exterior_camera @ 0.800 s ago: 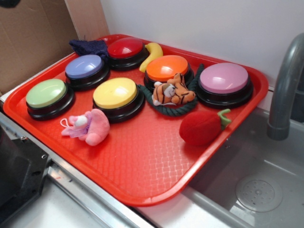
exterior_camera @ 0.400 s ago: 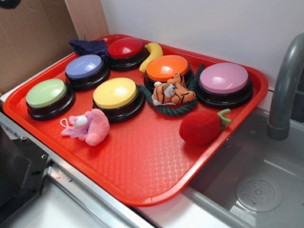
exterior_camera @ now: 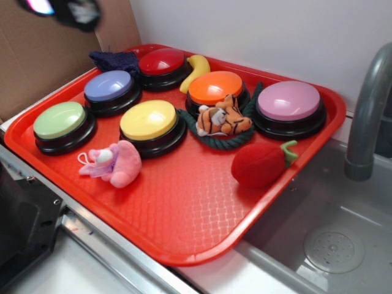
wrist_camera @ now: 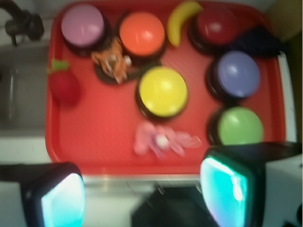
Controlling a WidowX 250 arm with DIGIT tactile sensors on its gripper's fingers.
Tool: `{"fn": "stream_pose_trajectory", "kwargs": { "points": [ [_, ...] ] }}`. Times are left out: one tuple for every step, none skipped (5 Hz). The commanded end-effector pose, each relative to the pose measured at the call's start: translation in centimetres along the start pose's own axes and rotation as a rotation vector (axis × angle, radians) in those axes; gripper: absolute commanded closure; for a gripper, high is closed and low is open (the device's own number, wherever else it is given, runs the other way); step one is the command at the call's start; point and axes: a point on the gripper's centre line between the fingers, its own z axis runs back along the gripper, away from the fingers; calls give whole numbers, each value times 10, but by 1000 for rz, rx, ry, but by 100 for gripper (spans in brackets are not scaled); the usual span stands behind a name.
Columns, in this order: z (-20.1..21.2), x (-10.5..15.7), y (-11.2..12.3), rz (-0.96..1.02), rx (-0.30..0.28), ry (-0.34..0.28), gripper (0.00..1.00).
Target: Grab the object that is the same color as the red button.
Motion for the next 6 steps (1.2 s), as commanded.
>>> {"fn": "stream_pose_trajectory", "kwargs": {
  "points": [
    [-72,55,-48,95,2,-93,0],
    [-104,64,-61,122,-34,-102,0],
    [-140,68,-78,103,-106,-76,0],
    [-162,63,-84,87,-112,-37,0],
    [-176,61,-89,96,-186,-11,0],
    [-179,58,-90,130,-196,-44,0]
  ]
}}
